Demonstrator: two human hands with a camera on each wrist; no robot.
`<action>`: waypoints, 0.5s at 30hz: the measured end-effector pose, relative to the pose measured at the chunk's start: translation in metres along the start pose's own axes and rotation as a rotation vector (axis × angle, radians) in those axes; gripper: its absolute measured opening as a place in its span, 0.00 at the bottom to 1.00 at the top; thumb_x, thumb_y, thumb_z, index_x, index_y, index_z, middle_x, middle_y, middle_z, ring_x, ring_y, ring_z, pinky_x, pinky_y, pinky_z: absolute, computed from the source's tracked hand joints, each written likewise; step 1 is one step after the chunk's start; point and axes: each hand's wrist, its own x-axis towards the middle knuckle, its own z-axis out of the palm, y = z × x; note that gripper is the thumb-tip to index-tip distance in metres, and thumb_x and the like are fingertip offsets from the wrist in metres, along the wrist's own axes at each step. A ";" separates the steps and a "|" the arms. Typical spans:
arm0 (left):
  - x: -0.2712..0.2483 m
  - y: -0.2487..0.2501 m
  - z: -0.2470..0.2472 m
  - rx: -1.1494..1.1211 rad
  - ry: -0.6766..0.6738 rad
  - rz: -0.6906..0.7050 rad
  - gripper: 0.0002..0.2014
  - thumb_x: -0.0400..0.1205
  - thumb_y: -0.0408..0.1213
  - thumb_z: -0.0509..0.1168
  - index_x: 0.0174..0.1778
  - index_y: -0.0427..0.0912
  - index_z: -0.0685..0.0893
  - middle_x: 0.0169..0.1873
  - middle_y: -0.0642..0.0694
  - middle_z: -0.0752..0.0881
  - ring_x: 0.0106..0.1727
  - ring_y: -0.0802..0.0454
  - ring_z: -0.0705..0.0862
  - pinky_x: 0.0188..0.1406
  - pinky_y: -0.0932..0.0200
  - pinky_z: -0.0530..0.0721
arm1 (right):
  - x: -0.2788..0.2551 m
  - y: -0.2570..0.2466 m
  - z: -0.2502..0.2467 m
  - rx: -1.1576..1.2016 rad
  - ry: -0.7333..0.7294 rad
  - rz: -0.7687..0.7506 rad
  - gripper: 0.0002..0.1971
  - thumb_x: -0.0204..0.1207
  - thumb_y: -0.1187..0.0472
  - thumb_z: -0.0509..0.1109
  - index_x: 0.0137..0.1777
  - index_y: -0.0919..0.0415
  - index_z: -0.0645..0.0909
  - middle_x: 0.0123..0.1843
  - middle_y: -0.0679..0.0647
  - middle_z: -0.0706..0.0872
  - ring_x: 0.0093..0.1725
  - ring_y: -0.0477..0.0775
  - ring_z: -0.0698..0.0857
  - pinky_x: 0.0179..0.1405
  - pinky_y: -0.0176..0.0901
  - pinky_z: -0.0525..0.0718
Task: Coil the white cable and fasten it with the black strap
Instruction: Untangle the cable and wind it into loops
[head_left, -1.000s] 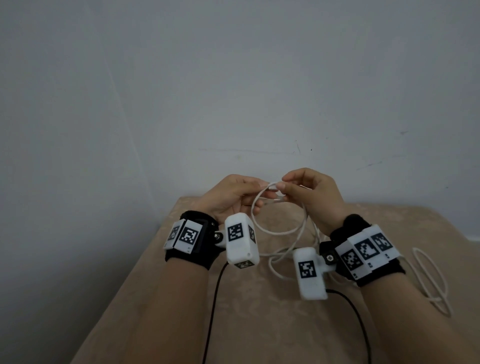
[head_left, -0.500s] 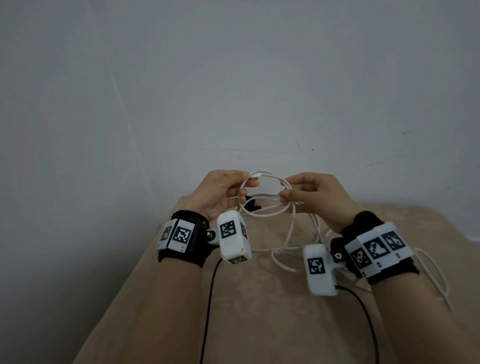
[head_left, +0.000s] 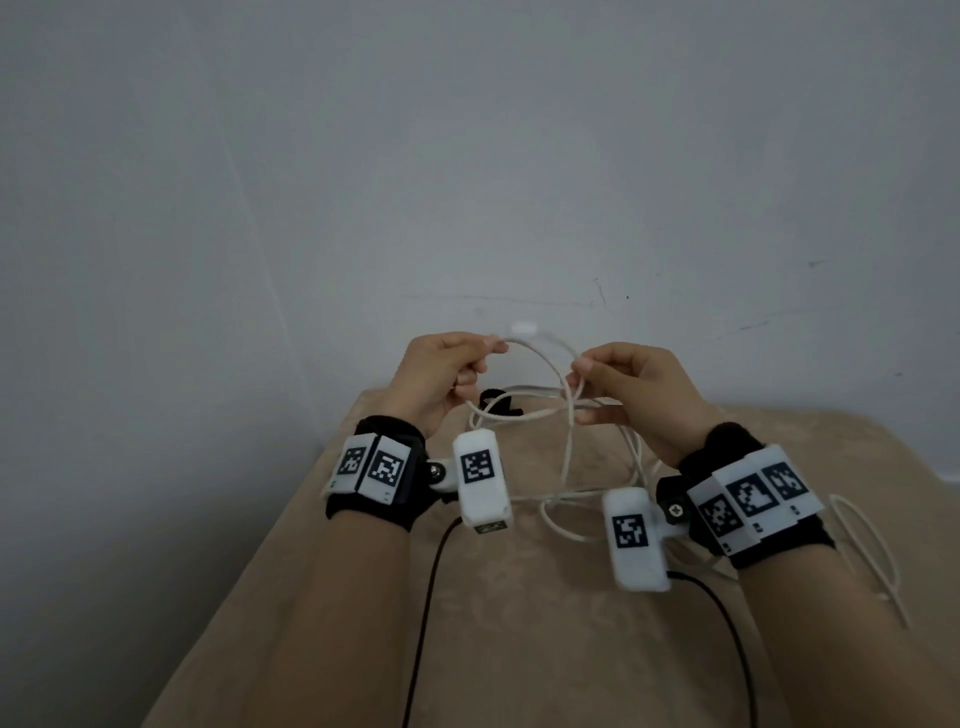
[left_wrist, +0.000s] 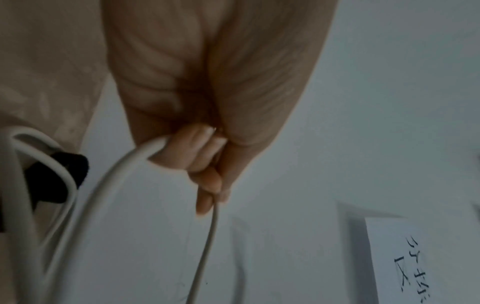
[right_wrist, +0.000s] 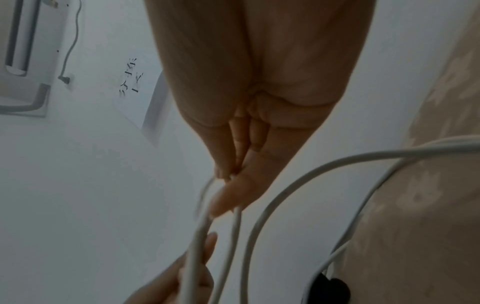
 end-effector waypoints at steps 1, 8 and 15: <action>0.001 0.000 -0.001 -0.013 0.040 0.014 0.07 0.82 0.30 0.65 0.45 0.31 0.86 0.27 0.46 0.74 0.18 0.61 0.67 0.18 0.70 0.68 | 0.000 0.000 0.000 0.084 0.007 0.027 0.09 0.82 0.67 0.62 0.42 0.69 0.79 0.34 0.57 0.89 0.35 0.51 0.89 0.28 0.41 0.88; -0.002 0.006 -0.003 -0.239 -0.019 -0.063 0.09 0.82 0.35 0.66 0.37 0.37 0.79 0.20 0.51 0.72 0.19 0.58 0.70 0.23 0.65 0.78 | 0.005 0.000 -0.009 0.305 0.178 0.033 0.08 0.84 0.67 0.60 0.43 0.64 0.75 0.27 0.56 0.85 0.32 0.56 0.89 0.32 0.47 0.90; -0.003 0.014 -0.011 -0.428 -0.260 -0.177 0.14 0.80 0.41 0.62 0.36 0.39 0.89 0.12 0.55 0.62 0.11 0.60 0.61 0.14 0.71 0.65 | 0.004 0.002 -0.010 0.203 0.138 0.014 0.08 0.85 0.64 0.60 0.44 0.63 0.77 0.24 0.52 0.79 0.26 0.49 0.84 0.27 0.44 0.88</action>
